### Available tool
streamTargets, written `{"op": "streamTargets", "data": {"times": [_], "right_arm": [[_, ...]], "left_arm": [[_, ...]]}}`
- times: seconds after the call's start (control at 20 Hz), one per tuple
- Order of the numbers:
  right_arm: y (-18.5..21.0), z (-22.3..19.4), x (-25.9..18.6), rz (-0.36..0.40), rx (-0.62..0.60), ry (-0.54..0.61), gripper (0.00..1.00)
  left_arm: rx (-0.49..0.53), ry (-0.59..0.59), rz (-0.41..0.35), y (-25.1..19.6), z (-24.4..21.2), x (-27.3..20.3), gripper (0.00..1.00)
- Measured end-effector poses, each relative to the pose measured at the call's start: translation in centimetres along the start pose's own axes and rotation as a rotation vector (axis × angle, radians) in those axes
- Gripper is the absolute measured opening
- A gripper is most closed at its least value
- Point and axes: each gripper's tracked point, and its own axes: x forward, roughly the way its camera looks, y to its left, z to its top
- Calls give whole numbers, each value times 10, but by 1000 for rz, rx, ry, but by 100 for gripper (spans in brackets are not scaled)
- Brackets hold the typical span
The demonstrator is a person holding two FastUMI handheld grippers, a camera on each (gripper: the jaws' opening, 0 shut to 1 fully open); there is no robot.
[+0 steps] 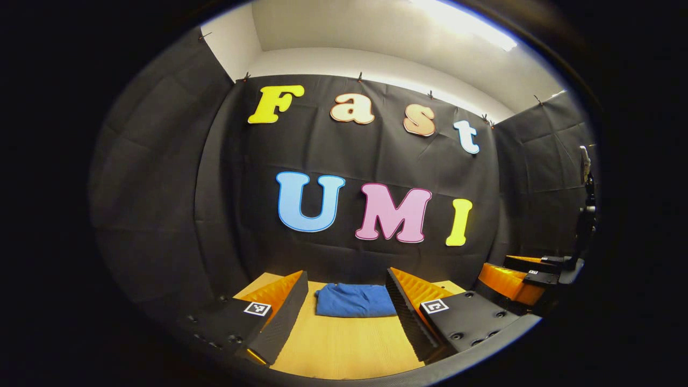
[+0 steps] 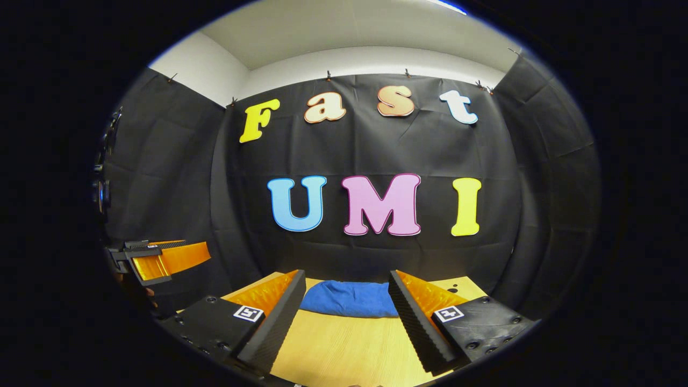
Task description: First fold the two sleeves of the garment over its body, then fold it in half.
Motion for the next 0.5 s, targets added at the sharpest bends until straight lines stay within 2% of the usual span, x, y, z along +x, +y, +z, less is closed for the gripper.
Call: {"op": "streamTargets", "data": {"times": [0.05,0.1,0.15,0.25,0.3,0.4,0.45,0.5], "right_arm": [[1,0,1,-2,3,-2,99],[1,-1,1,-5,6,-1,99],[2,-2,1,-9,9,2,92],[5,-4,2,-12,14,5,92],[5,-3,2,-14,14,6,99],[5,-2,2,-20,6,2,99],[4,-1,2,-23,5,1,92],[4,-2,2,-24,8,4,92]], "left_arm": [[-3,-3,-1,1,0,0,83],[-6,-2,-2,3,-1,2,83],[-9,4,-5,4,-3,2,83],[-11,12,-9,6,-6,3,83],[-10,12,-12,7,-6,3,81],[-5,11,-15,9,-6,4,83],[-4,9,-16,10,-4,4,83],[-3,6,-15,10,-3,4,84]]}}
